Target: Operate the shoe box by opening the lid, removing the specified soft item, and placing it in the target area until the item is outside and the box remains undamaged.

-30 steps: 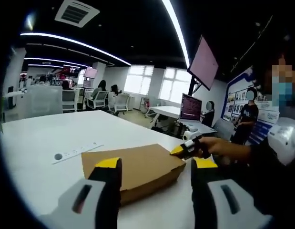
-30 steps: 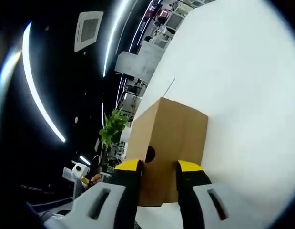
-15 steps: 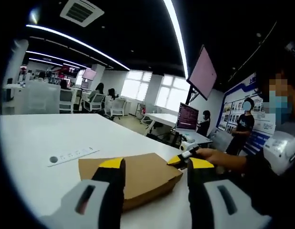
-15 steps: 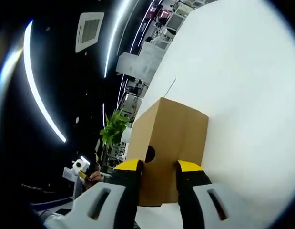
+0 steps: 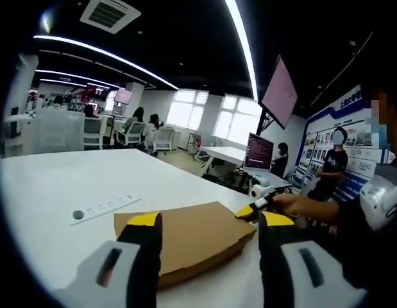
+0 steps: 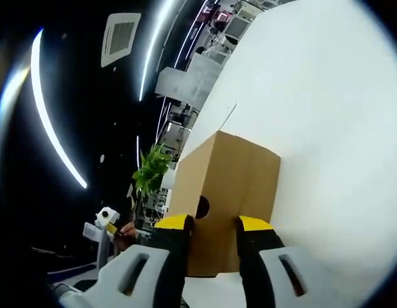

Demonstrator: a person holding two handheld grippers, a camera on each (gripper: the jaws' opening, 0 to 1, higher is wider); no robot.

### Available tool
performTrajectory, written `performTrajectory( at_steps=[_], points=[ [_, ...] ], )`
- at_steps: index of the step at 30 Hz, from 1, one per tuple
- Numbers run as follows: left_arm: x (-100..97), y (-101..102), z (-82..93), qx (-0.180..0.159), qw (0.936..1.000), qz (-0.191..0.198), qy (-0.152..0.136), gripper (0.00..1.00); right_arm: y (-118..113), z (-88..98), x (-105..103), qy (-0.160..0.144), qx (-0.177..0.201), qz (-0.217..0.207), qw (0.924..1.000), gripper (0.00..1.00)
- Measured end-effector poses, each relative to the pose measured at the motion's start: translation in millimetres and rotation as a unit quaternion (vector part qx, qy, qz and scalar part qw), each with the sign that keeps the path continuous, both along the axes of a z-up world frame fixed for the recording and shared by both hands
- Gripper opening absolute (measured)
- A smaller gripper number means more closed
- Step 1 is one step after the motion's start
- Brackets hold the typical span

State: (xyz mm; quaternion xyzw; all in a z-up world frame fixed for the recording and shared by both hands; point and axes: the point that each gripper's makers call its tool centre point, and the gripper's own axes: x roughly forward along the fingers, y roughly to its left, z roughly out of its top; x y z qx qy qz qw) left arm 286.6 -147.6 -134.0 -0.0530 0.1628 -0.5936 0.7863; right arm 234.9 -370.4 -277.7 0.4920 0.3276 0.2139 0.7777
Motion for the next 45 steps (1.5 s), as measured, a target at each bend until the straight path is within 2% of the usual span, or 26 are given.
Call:
performTrajectory(
  at_steps=[2, 5, 7, 8, 12, 20, 22, 29, 30, 35, 37, 39, 41, 42, 45],
  points=[
    [10.4, 5.6, -7.9, 0.021, 0.9997, -0.005, 0.011, 0.67, -0.9, -0.2, 0.6, -0.001, -0.003, -0.002, 1.0000, 0.28],
    [11.8, 7.1, -19.6, 0.035, 0.9962, -0.047, 0.064, 0.68, -1.3, -0.3, 0.8, -0.002, -0.003, -0.004, 1.0000, 0.28],
    [23.9, 6.8, -20.9, 0.029, 0.9956, -0.046, 0.076, 0.67, -1.9, 0.4, 1.2, -0.005, -0.009, -0.002, 0.9999, 0.28],
    [34.6, 8.4, -24.2, 0.038, 0.9949, -0.051, 0.078, 0.67, -2.3, 0.8, 0.9, -0.009, -0.017, -0.002, 0.9998, 0.27],
    [61.0, 10.8, -38.0, 0.056, 0.9922, -0.031, 0.107, 0.72, -2.5, 0.1, 0.7, -0.010, -0.010, -0.005, 0.9999, 0.27],
    [82.0, 7.8, -55.2, 0.050, 0.9848, -0.022, 0.165, 0.75, -1.4, 0.8, -0.7, -0.012, -0.010, -0.009, 0.9998, 0.27],
    [86.0, 7.2, -66.4, 0.059, 0.9798, -0.028, 0.189, 0.75, -0.4, 1.4, -1.4, -0.014, -0.012, -0.011, 0.9998, 0.27],
    [106.5, 10.3, -79.5, 0.062, 0.9728, -0.010, 0.223, 0.76, 5.0, 4.0, -5.7, -0.019, -0.010, -0.012, 0.9997, 0.28],
    [112.0, 10.8, -85.8, 0.055, 0.9672, 0.000, 0.248, 0.76, 7.7, 5.2, -7.8, -0.020, -0.010, -0.011, 0.9997, 0.28],
    [114.1, 11.8, -99.3, 0.060, 0.9619, 0.002, 0.267, 0.78, 10.7, 6.8, -10.2, -0.022, -0.011, -0.010, 0.9996, 0.28],
    [114.8, 10.6, -105.0, 0.060, 0.9582, 0.000, 0.280, 0.76, 11.5, 7.1, -11.1, -0.023, -0.011, -0.010, 0.9996, 0.28],
    [115.6, 10.6, -107.5, 0.061, 0.9574, 0.000, 0.282, 0.75, 11.7, 7.2, -11.4, -0.023, -0.011, -0.010, 0.9996, 0.28],
    [110.1, 7.2, -112.8, 0.065, 0.9567, -0.001, 0.284, 0.72, 12.6, 7.5, -12.2, -0.024, -0.011, -0.010, 0.9996, 0.28],
    [97.9, 0.8, -114.0, 0.067, 0.9574, -0.007, 0.281, 0.71, 13.0, 7.6, -12.5, -0.024, -0.010, -0.011, 0.9996, 0.28],
    [88.4, -9.1, -119.6, 0.068, 0.9505, -0.023, 0.302, 0.74, 13.8, 7.8, -12.6, -0.026, -0.011, -0.012, 0.9995, 0.28]
  ],
)
